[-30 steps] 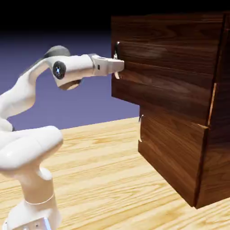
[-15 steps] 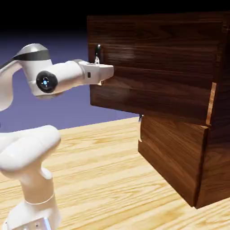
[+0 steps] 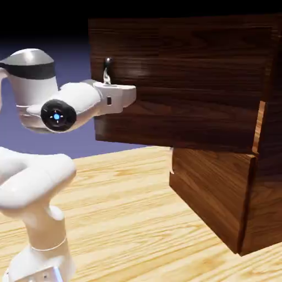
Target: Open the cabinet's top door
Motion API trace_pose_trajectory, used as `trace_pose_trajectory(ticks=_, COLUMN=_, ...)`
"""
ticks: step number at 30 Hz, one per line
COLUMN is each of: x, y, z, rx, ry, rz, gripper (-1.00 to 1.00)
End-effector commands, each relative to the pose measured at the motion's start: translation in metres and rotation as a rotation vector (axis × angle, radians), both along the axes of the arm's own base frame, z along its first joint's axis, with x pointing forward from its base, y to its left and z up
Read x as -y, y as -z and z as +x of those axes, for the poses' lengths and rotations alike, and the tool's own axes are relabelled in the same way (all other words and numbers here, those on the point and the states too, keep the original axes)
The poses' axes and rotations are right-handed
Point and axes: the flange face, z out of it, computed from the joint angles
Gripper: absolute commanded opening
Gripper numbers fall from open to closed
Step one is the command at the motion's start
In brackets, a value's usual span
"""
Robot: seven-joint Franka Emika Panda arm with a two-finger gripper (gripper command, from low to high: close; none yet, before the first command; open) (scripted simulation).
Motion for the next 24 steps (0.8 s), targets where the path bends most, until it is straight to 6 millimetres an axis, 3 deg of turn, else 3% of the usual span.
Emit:
trace_pose_trajectory(ticks=1, x=0.009, y=0.000, z=-0.002, rx=0.000, ry=-0.019, rz=0.000, gripper=-1.00)
trace_pose_trajectory(ticks=12, x=0.112, y=0.000, z=-0.014, rx=0.000, ry=-0.250, rz=0.000, gripper=-1.00)
trace_pose_trajectory(ticks=24, x=0.226, y=0.000, z=0.001, rx=0.000, ry=-0.503, rz=0.000, gripper=-1.00)
